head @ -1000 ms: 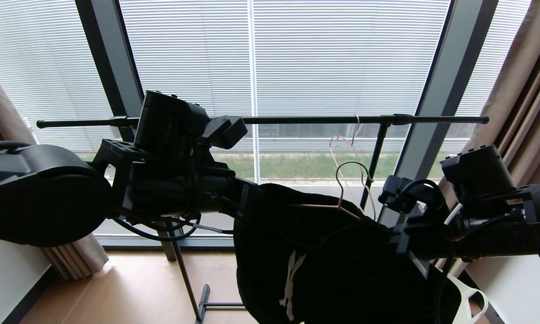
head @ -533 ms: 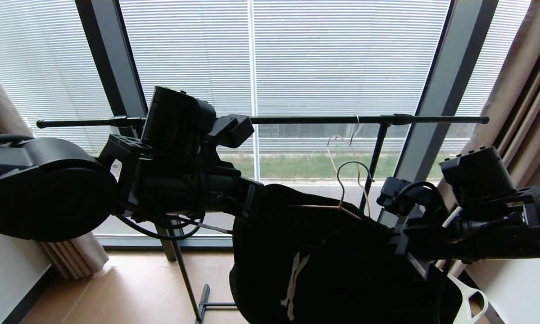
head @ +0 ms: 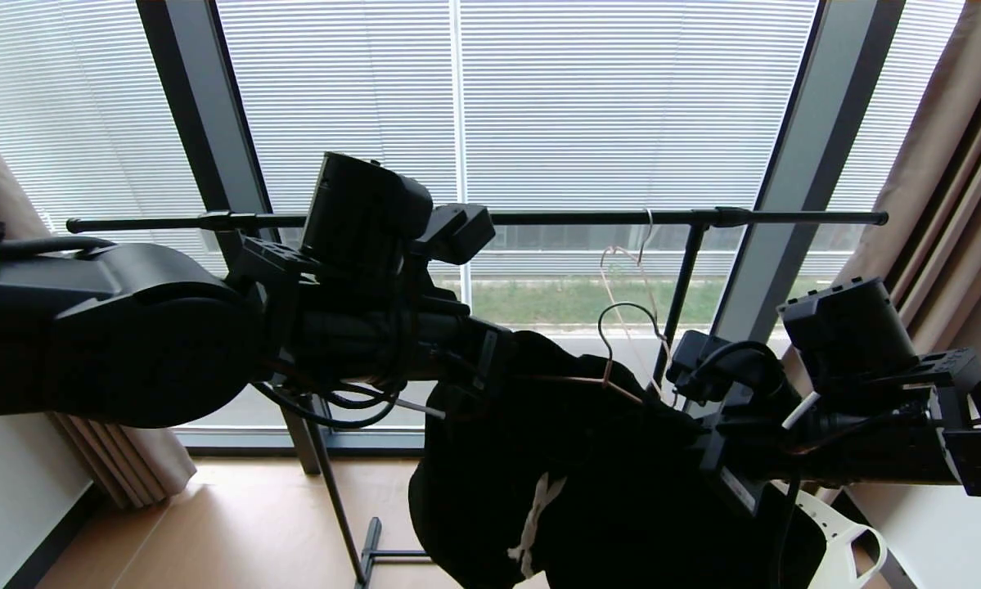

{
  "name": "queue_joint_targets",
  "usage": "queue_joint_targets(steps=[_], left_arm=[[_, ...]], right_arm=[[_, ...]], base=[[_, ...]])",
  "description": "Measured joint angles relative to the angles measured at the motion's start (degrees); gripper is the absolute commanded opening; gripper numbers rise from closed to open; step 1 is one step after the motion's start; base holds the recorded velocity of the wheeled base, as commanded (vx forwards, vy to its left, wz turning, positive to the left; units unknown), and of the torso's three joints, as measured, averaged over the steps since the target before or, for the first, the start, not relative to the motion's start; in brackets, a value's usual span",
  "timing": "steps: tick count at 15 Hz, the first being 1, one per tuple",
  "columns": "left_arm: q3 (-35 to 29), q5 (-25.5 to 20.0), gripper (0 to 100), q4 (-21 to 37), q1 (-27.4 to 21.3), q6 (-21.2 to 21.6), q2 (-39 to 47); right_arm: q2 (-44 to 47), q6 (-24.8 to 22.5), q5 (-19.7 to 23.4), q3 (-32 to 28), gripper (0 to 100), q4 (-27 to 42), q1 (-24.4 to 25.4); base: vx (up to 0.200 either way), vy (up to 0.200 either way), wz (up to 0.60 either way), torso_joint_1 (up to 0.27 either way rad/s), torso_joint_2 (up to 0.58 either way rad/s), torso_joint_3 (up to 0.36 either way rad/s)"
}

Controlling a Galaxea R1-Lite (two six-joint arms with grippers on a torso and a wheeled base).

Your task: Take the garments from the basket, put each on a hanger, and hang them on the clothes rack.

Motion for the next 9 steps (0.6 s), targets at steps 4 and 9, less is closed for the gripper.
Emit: queue_joint_targets(steps=[4,9], left_arm=[[-2.18,0.94,0,0.22,-1.19,-0.02,1.71],[-0.33,1.07,0,0.02,-1.94,0.09,1.40]], right_arm=[[0.79,0.41,0.26,1.79,0,-6.45,0.41],[3.19,4.22,6.74,6.89,0,-25.27,-0.57]], base=[[0.000,0.000,0.00,0.000,0.00,0.000],[0.000,0.000,0.00,0.000,0.00,0.000]])
